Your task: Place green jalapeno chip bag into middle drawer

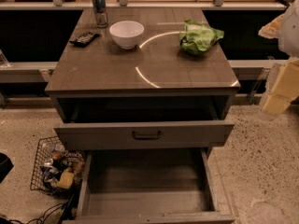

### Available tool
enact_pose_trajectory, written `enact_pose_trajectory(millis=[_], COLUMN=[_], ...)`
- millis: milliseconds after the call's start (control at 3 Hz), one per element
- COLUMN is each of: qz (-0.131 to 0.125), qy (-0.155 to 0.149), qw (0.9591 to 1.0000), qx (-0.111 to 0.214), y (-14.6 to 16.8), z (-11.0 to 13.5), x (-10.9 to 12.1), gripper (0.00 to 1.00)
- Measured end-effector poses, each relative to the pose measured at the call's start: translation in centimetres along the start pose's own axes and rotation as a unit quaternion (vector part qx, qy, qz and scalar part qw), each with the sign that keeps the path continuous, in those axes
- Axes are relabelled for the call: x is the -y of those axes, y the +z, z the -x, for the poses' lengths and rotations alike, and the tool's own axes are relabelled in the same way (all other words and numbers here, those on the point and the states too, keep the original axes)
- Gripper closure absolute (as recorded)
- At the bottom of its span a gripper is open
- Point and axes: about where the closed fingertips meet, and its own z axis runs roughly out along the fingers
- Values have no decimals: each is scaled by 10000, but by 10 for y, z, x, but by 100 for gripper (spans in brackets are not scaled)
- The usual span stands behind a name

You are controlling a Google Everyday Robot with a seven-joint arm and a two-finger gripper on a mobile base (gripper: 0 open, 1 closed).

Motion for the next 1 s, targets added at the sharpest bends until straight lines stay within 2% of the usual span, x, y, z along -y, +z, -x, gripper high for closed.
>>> enact_pose_trajectory(millis=[333,667,1000], qz=[-5,-271,-904], qy=[0,212,769], qw=[10000,9993,9909], qx=[2,176,636], y=[0,1,3], z=[0,2,6], x=[0,21,77], gripper=[0,0,0])
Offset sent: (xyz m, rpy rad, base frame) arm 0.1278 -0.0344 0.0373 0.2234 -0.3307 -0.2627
